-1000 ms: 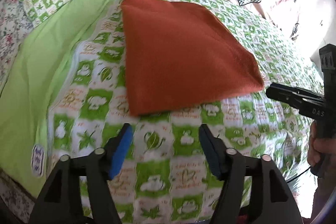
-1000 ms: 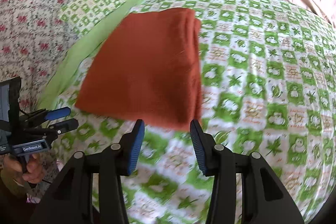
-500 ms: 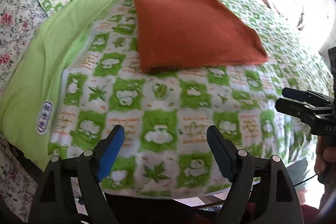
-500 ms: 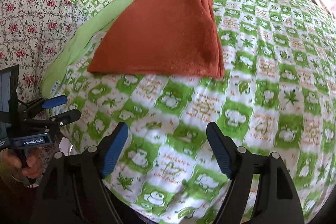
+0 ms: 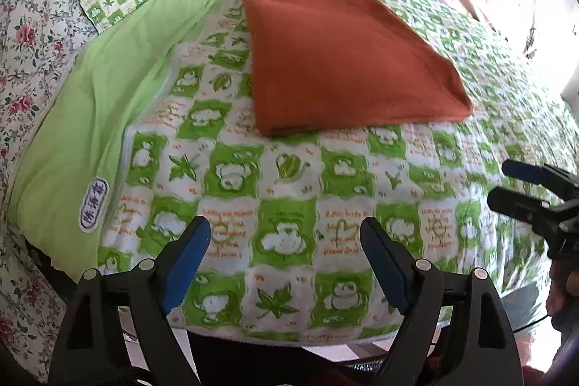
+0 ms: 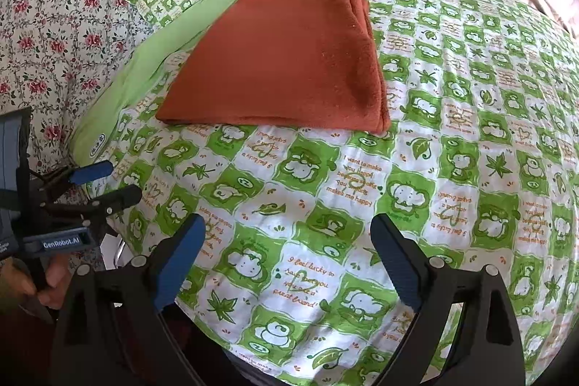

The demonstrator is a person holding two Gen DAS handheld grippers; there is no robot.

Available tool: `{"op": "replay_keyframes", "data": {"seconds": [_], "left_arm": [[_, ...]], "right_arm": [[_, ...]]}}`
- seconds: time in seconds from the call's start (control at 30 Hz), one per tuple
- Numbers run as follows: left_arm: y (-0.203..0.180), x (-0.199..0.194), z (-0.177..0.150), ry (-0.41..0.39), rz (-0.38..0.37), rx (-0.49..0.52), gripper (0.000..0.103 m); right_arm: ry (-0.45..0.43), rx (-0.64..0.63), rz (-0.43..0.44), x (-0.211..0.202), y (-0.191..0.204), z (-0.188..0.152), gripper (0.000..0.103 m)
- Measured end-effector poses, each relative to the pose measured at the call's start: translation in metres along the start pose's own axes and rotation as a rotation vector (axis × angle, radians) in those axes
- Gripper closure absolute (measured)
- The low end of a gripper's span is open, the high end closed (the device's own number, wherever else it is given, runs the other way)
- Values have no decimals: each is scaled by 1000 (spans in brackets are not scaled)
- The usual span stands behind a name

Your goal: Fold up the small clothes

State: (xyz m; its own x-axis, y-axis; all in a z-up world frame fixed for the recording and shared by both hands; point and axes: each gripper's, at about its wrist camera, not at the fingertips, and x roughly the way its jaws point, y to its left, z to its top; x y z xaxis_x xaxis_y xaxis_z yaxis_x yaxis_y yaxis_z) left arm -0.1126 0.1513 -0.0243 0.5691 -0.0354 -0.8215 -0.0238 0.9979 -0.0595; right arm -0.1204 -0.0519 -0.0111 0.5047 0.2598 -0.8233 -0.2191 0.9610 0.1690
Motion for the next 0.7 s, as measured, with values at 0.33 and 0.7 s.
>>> {"op": "replay_keyframes", "data": {"seconds": [0.33,0.7], "left_arm": [[2,5,27,-11,34,-5,17],[-3,16,45,37,122,28,16]], "right_arm": [[-3,-36,-3,12,6,22,10],[38,-15,-17,25,-4,47,9]]}}
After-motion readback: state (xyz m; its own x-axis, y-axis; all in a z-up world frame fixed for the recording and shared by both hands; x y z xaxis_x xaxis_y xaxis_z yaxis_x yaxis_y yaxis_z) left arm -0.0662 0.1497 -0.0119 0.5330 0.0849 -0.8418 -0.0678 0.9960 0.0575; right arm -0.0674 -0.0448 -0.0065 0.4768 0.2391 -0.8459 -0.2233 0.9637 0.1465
